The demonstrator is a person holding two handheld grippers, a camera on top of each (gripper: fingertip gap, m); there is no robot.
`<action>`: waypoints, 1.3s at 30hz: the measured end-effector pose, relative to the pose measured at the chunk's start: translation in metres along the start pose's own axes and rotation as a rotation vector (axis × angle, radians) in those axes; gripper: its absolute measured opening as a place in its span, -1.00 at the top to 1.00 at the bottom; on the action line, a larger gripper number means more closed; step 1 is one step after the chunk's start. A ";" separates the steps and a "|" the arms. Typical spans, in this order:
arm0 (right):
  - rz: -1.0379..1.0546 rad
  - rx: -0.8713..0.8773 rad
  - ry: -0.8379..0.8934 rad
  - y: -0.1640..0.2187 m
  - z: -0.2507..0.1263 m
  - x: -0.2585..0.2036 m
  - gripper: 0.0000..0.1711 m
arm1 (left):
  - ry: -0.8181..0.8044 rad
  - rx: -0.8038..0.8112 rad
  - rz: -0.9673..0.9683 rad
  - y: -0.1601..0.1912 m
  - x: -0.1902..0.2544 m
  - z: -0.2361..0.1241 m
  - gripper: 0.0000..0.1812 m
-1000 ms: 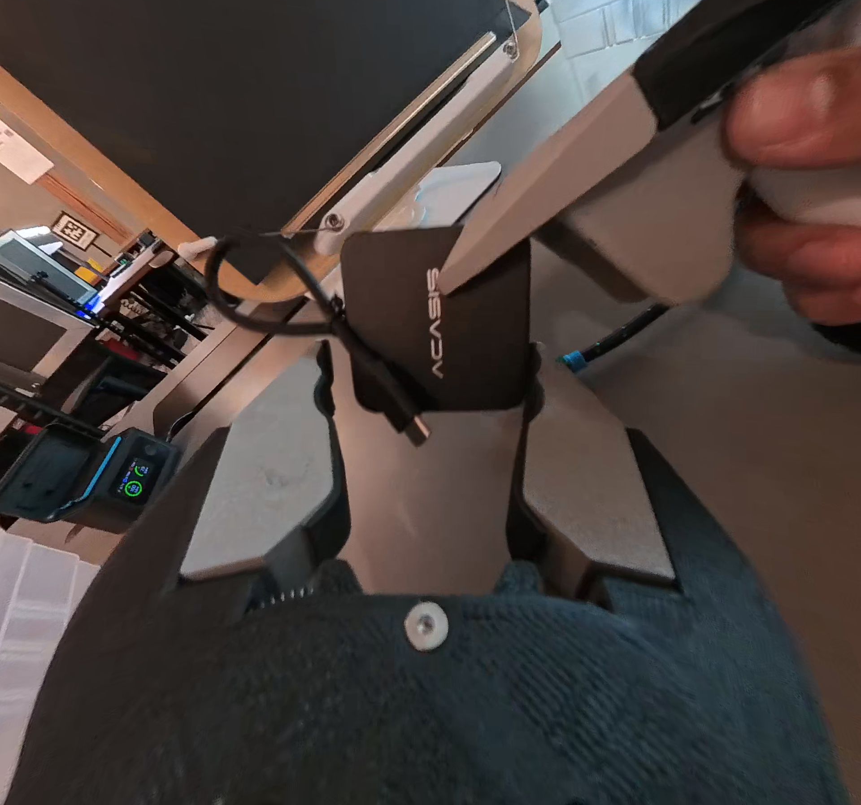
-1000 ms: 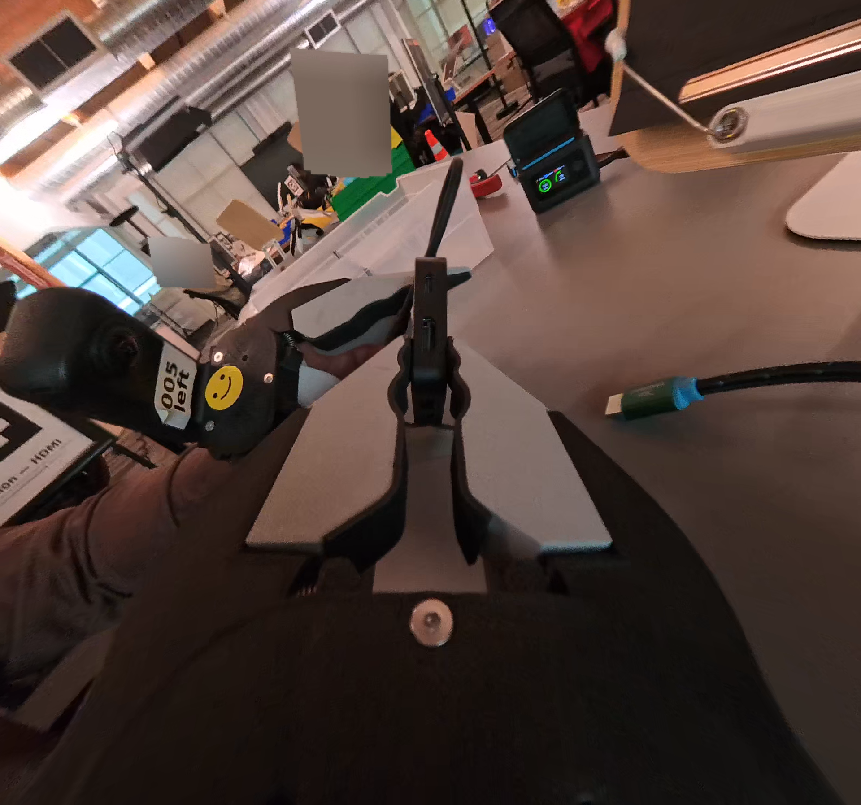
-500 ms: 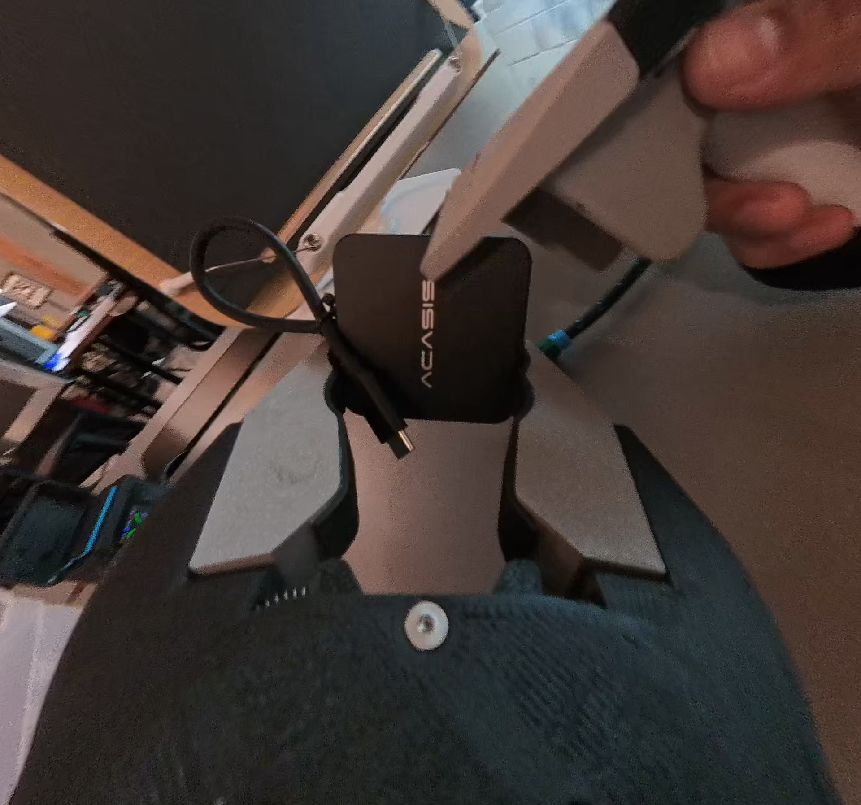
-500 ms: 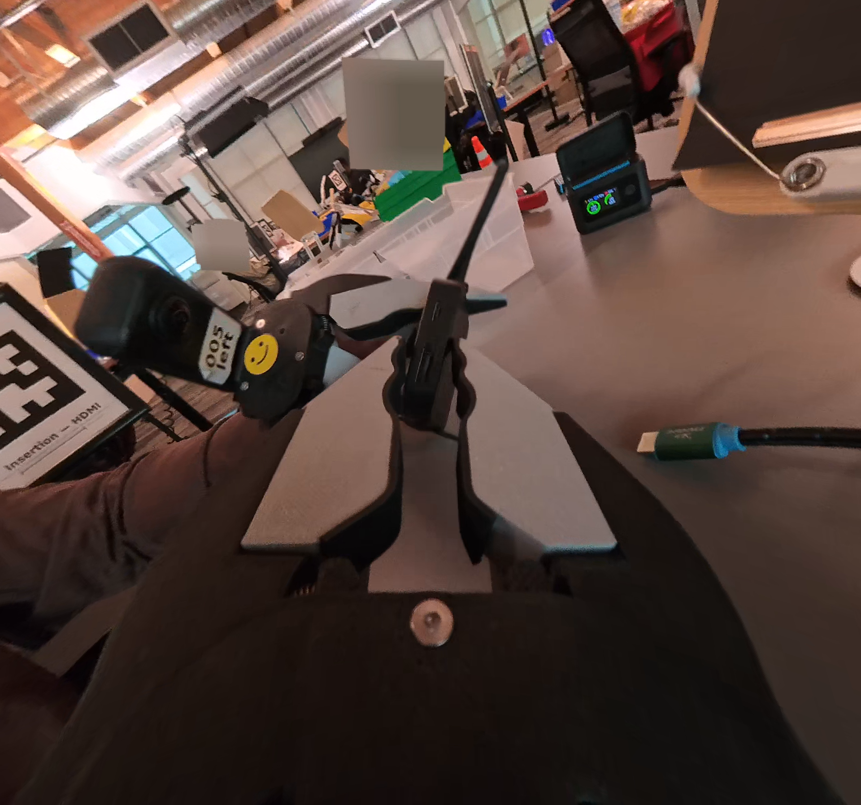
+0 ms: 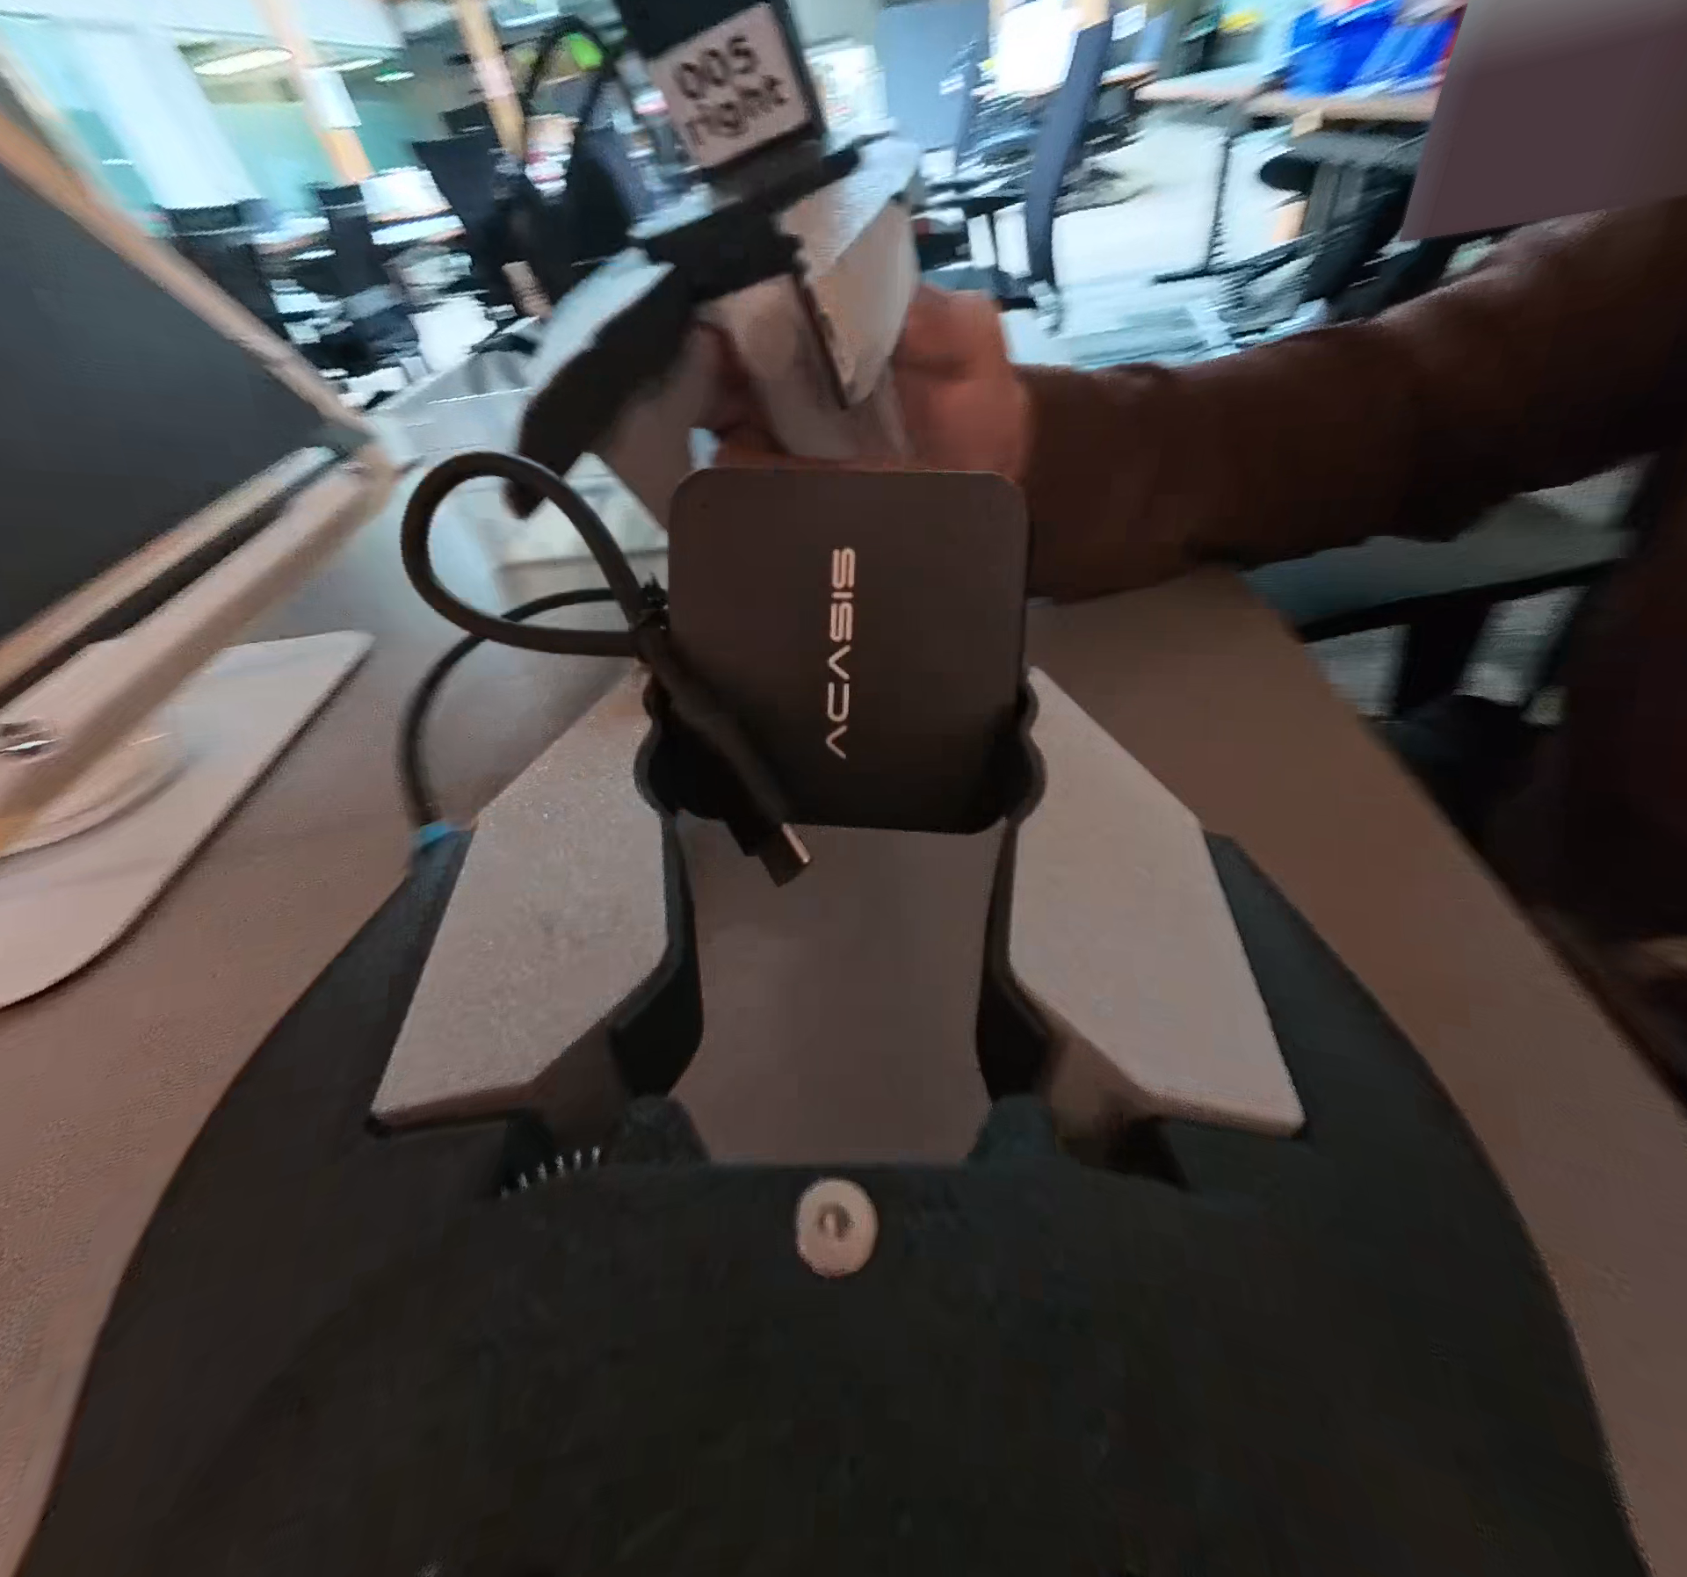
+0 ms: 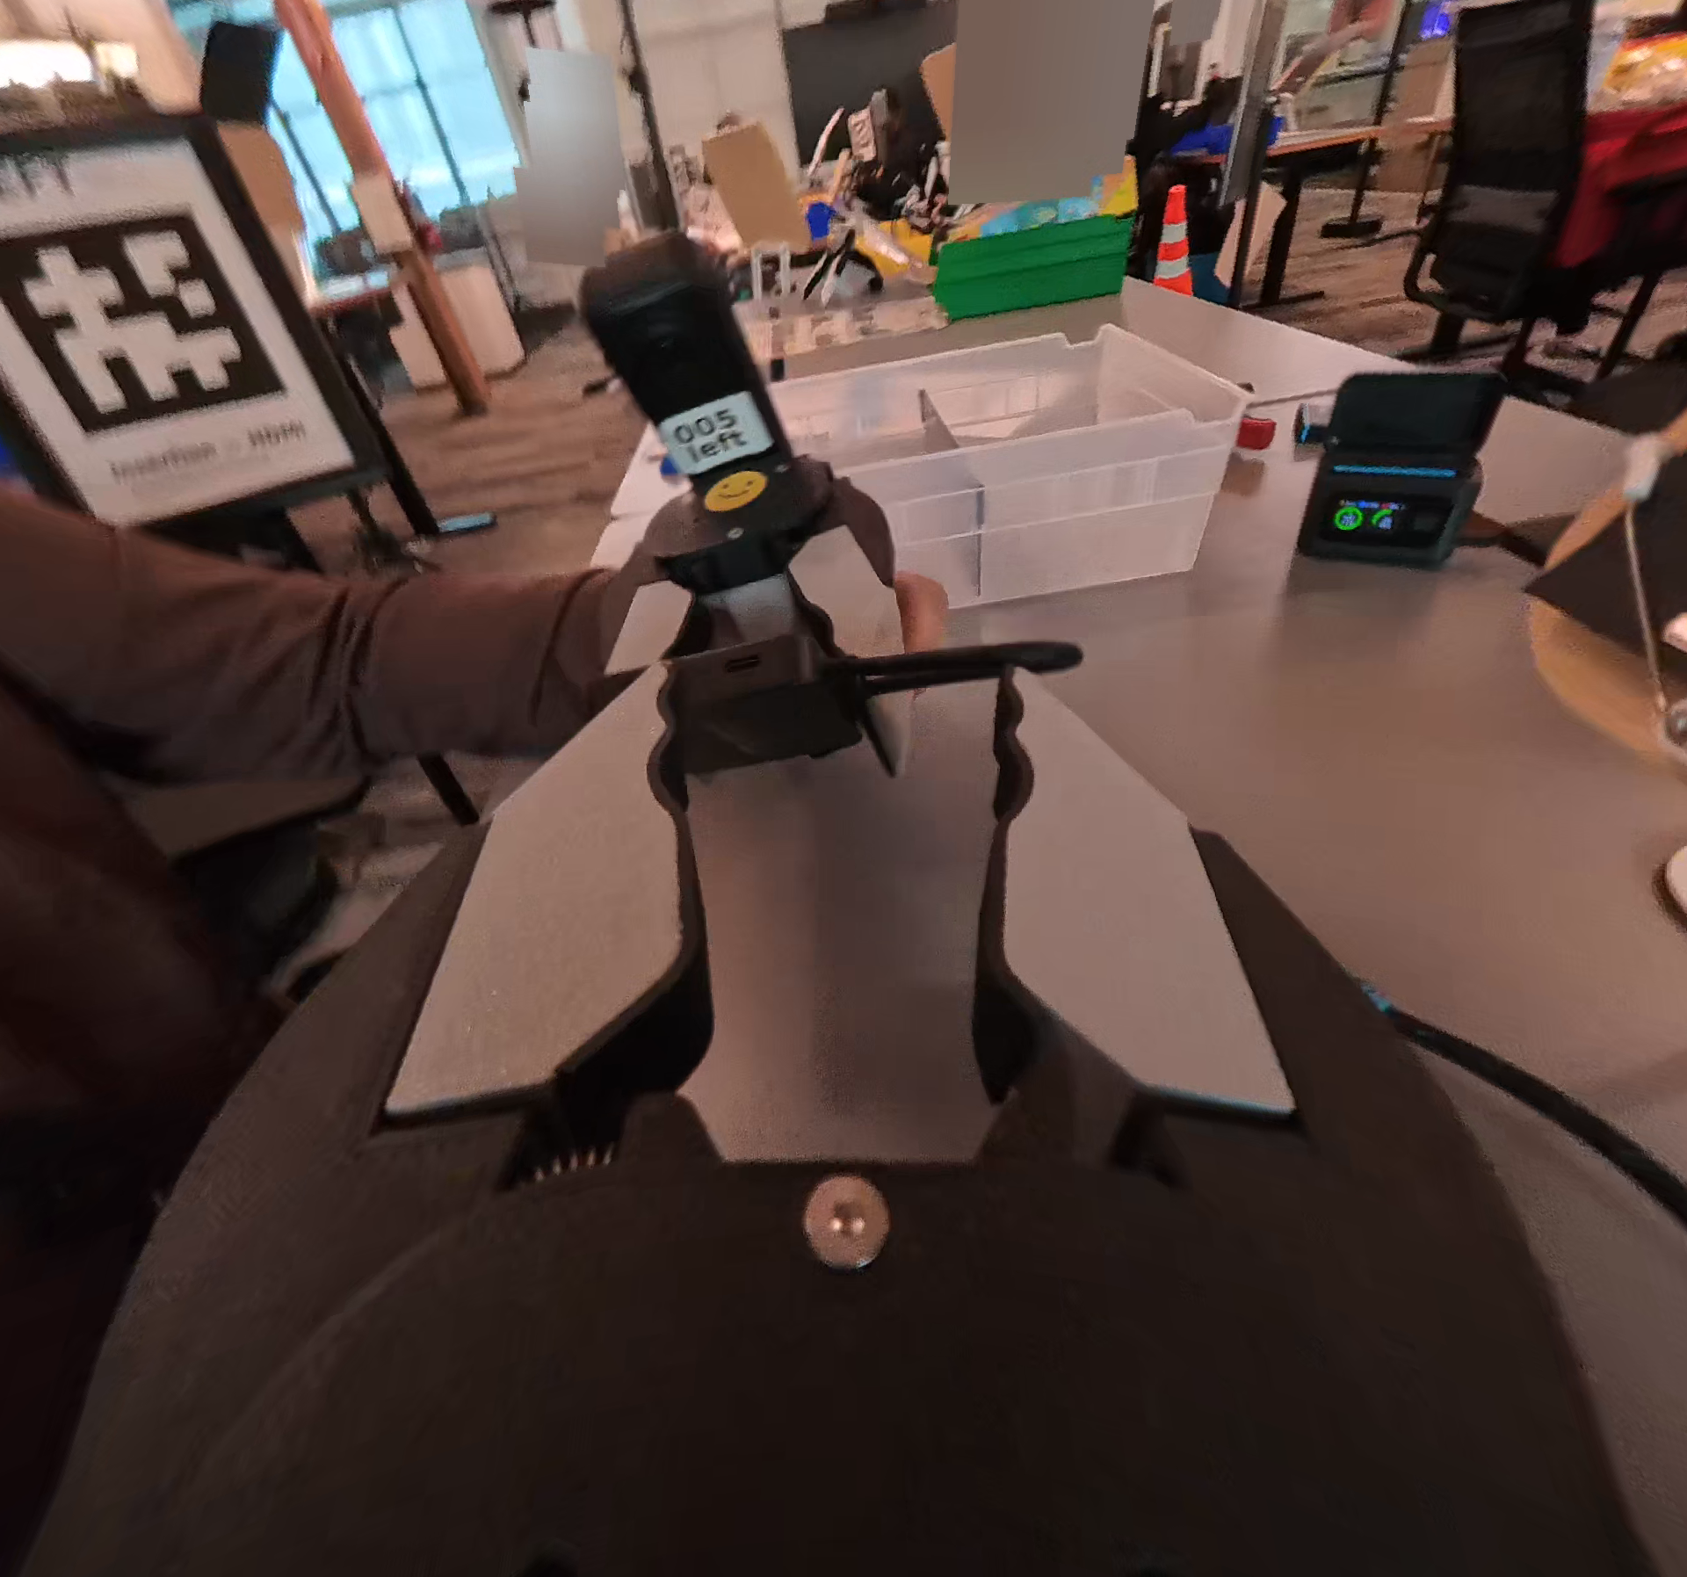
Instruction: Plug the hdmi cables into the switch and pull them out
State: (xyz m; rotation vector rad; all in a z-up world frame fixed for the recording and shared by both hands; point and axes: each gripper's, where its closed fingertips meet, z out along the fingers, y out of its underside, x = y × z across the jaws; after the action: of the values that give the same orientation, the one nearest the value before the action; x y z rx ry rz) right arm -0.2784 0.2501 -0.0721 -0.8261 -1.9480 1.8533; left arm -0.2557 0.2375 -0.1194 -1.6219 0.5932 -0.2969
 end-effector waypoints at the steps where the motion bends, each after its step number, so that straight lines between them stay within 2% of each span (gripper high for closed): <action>1: -0.046 -0.023 -0.013 0.000 -0.002 -0.006 0.25 | 0.054 0.014 -0.017 -0.002 0.009 0.001 0.21; 4: -0.140 -0.085 -0.038 0.003 -0.007 -0.020 0.26 | 0.173 0.046 -0.066 -0.008 0.026 -0.003 0.21; 9: -0.190 -0.154 0.010 0.010 -0.015 -0.015 0.20 | 0.225 0.019 -0.092 -0.003 0.033 -0.006 0.21; 14: -0.260 -0.109 -0.034 0.001 -0.018 -0.035 0.21 | 0.230 -0.037 -0.095 0.010 0.034 0.000 0.21; 18: -0.394 -0.202 0.021 0.021 -0.004 -0.043 0.19 | 0.255 -0.061 -0.122 0.014 0.037 0.001 0.22; 28: -0.639 -0.346 0.097 0.055 0.018 -0.040 0.62 | 0.315 -0.135 -0.187 0.022 0.046 0.005 0.22; 30: -0.662 -0.372 0.131 0.054 0.016 -0.034 0.68 | 0.277 -0.131 -0.185 0.022 0.040 0.005 0.21; 32: -0.677 -0.398 0.197 0.054 0.011 -0.020 0.84 | 0.135 -0.147 -0.150 0.025 0.020 0.006 0.16; 33: -0.683 -0.398 0.233 0.053 0.009 -0.012 0.84 | 0.060 -0.160 -0.122 0.027 0.009 0.005 0.07; 35: -0.682 -0.402 0.292 0.051 0.005 0.000 0.83 | -0.056 -0.183 -0.061 0.029 -0.006 0.002 0.06; 39: -0.760 -0.438 0.363 0.055 0.003 0.016 0.86 | -0.272 -0.211 0.179 0.026 -0.030 0.000 0.37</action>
State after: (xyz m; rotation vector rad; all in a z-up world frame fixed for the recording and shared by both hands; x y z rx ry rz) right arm -0.2826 0.2565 -0.1290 -0.3866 -2.0404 0.8036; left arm -0.2863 0.2521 -0.1407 -1.7603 0.5689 0.1216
